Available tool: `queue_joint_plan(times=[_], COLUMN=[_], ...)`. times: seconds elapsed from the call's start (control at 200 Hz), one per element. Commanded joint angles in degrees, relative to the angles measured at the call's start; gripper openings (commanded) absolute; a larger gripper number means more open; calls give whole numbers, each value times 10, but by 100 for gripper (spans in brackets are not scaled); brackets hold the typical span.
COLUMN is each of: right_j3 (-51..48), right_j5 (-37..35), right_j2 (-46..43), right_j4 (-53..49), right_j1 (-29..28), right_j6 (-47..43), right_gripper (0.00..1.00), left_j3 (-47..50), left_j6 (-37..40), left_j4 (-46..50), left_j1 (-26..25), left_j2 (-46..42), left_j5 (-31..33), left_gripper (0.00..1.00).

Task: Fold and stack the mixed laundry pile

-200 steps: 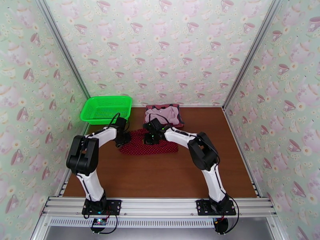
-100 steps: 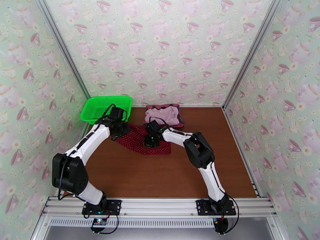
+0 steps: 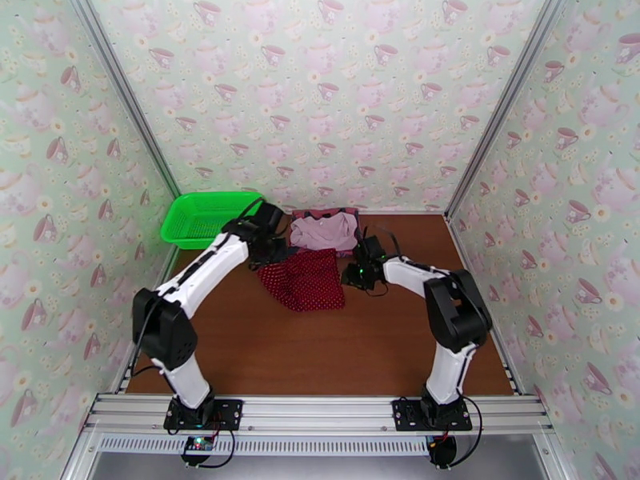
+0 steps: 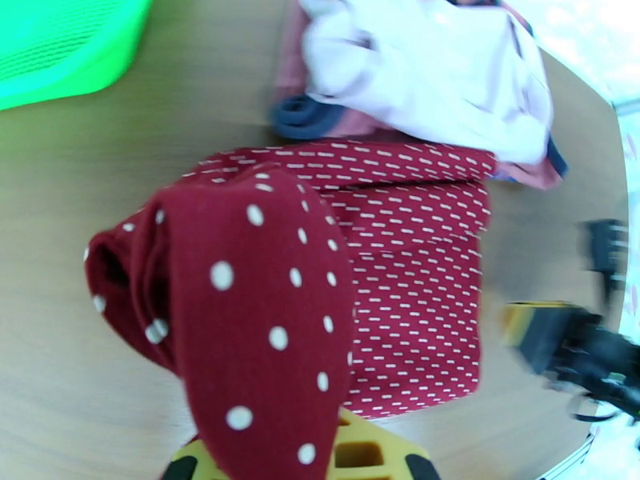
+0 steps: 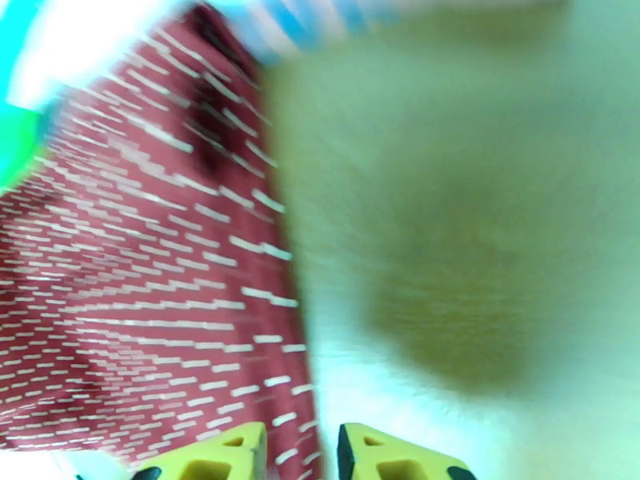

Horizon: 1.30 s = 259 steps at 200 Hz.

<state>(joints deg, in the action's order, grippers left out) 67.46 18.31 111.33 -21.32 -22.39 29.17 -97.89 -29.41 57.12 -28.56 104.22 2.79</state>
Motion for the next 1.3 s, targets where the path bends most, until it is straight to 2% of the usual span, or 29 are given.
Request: queue_joint_plan(times=[0.0,0.336,0.376,0.426,0.501,0.601,0.671,0.826,0.912,0.987,1.072,1.132,1.237,1.292], right_j3=[-13,-43,-49,-55,-62,-82,-102,-135,-147,-159,-170,-176,-185,-185], right_j5=[48,51,52,49,35,18,10,10,27,46,55,61,73,76], right_j2=[39,46,44,38,26,-2,-28,-84,-112,-134,-157,-172,-198,-213], right_j4=[64,100,103,104,95,87,83,72,75,80,77,73,59,49], right_j1=[-8,-8,-8,-8,-5,12,32,61,61,60,59,59,54,44], right_j6=[21,27,27,26,20,9,0,-23,-26,-22,-24,-26,-33,-37], right_gripper=[27,23,23,25,30,38,43,49,51,51,51,51,51,51], left_j3=[-58,-252,-269,-286,-296,-289,-274,-173,-138,-137,-141,-158,-211,-222], left_j6=[-31,-87,-91,-93,-98,-103,-109,-151,-168,-170,-187,-190,-169,-147], left_j4=[37,64,66,68,67,51,31,-98,-139,-157,-196,-220,-226,-221], left_j1=[-34,-114,-119,-124,-128,-132,-132,-125,-121,-121,-120,-124,-132,-136], left_j2=[60,253,269,285,295,286,271,226,221,229,239,248,252,233], left_j5=[15,0,-7,-17,-27,-44,-63,-148,-166,-171,-208,-223,-239,-224], left_gripper=[0,0,12,35,54,73,80,83,83,83,84,87,91,92])
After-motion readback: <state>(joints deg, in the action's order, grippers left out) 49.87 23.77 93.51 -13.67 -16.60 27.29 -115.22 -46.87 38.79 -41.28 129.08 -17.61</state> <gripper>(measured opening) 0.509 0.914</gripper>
